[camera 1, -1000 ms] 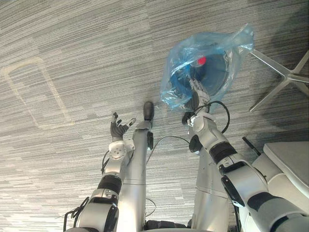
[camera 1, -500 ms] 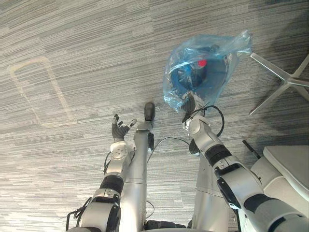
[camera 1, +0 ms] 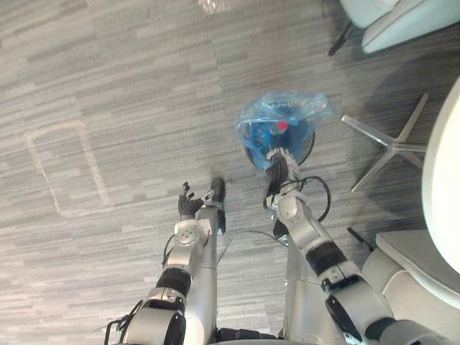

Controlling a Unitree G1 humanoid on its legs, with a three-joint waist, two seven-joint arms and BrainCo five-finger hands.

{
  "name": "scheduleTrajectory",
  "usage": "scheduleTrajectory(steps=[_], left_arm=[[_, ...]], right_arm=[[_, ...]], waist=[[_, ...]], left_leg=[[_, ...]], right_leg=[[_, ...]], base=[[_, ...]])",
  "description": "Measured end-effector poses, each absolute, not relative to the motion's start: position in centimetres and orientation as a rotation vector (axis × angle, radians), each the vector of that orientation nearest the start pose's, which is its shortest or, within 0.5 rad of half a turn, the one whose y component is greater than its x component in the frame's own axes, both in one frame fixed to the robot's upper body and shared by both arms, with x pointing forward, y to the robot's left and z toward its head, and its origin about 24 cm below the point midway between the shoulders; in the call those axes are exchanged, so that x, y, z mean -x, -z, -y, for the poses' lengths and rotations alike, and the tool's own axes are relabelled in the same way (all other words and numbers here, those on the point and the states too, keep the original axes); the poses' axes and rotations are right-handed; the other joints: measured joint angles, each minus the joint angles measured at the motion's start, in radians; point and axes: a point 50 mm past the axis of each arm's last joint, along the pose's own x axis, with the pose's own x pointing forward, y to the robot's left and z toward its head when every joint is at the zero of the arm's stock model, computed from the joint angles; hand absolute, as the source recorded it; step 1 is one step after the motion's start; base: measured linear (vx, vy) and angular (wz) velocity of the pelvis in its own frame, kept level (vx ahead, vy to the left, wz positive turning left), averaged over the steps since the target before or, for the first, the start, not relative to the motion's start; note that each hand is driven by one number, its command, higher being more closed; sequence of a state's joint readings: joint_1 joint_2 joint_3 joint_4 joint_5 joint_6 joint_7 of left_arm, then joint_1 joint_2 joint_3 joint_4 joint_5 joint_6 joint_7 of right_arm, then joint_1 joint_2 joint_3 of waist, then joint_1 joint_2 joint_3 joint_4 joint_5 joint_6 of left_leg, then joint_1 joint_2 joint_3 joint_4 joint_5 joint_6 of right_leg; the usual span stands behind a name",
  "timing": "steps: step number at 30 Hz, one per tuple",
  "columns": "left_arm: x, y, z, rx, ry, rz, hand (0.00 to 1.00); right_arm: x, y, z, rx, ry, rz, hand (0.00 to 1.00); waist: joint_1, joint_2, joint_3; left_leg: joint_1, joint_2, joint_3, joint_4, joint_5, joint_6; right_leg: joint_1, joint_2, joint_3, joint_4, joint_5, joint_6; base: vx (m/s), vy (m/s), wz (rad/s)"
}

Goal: Gather rubbish on tea table into small bin, then transfer packed bag to large trash can.

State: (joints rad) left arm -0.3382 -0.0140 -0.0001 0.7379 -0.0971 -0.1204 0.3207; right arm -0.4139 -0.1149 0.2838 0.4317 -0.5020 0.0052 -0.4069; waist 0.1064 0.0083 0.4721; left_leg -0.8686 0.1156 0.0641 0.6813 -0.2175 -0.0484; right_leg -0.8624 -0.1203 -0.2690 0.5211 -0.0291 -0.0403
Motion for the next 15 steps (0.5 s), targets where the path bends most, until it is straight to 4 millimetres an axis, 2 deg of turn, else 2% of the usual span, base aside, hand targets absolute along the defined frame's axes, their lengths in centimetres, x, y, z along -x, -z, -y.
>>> scheduleTrajectory(steps=[1, 2, 4, 5, 7, 8, 10, 15], left_arm=[[-28.6, 3.4, -13.7, 0.004, -0.234, -0.333, 0.00], [-28.6, 3.5, -13.7, 0.001, -0.233, -0.334, 0.00], [-27.3, 4.7, -13.8, -0.020, -0.212, -0.378, 0.00], [-27.1, 4.9, -13.9, -0.028, -0.208, -0.385, 0.00], [-26.0, 5.9, -14.0, -0.083, -0.171, -0.423, 0.00], [-25.8, 6.1, -14.0, -0.093, -0.164, -0.428, 0.00], [-24.6, 7.0, -14.1, -0.127, -0.135, -0.464, 0.00], [-22.6, 8.7, -14.8, -0.208, -0.095, -0.535, 0.00]], right_arm=[[-31.0, -5.0, 10.5, 0.709, 0.041, 0.159, 1.00], [-31.0, -4.9, 10.5, 0.709, 0.040, 0.155, 1.00], [-29.5, -3.8, 10.2, 0.698, 0.001, 0.127, 1.00], [-29.3, -3.7, 10.0, 0.696, -0.009, 0.126, 1.00], [-28.2, -3.5, 9.2, 0.658, -0.040, 0.131, 1.00], [-28.0, -3.5, 9.1, 0.654, -0.043, 0.132, 1.00], [-27.2, -3.1, 8.6, 0.644, -0.086, 0.128, 1.00], [-26.4, -2.3, 8.3, 0.651, -0.147, 0.115, 1.00]], waist=[[-0.003, -0.014, -0.009], [-0.003, -0.015, -0.009], [-0.013, -0.036, -0.024], [-0.016, -0.041, -0.028], [-0.023, -0.069, -0.050], [-0.024, -0.073, -0.052], [-0.031, -0.093, -0.094], [-0.052, -0.111, -0.158]], left_leg=[[0.059, 0.001, 0.012, -0.030, 0.005, 0.001], [0.063, 0.001, 0.012, -0.032, 0.005, 0.001], [0.155, 0.000, 0.018, -0.075, 0.007, -0.003], [0.169, 0.000, 0.020, -0.083, 0.008, -0.004], [0.253, 0.001, 0.029, -0.126, 0.012, -0.010], [0.266, 0.001, 0.030, -0.134, 0.012, -0.011], [0.339, 0.000, 0.037, -0.187, 0.015, -0.015], [0.455, -0.003, 0.042, -0.281, 0.031, -0.021]], right_leg=[[0.053, 0.000, 0.001, -0.024, 0.000, 0.001], [0.058, 0.000, 0.001, -0.026, 0.000, 0.002], [0.149, 0.005, -0.002, -0.068, 0.000, 0.006], [0.161, 0.007, -0.001, -0.076, 0.001, 0.007], [0.241, 0.016, 0.002, -0.120, 0.005, 0.011], [0.253, 0.018, 0.002, -0.127, 0.006, 0.012], [0.325, 0.030, 0.006, -0.189, 0.018, 0.017], [0.457, 0.057, 0.009, -0.331, 0.066, 0.026]], base=[[0.04, -0.023, 0.03], [0.06, -0.020, 0.01], [0.05, -0.004, -0.01], [0.06, -0.010, -0.05], [0.07, -0.017, -0.07], [0.07, -0.018, -0.07], [0.09, -0.016, -0.07], [0.15, -0.009, -0.05]])
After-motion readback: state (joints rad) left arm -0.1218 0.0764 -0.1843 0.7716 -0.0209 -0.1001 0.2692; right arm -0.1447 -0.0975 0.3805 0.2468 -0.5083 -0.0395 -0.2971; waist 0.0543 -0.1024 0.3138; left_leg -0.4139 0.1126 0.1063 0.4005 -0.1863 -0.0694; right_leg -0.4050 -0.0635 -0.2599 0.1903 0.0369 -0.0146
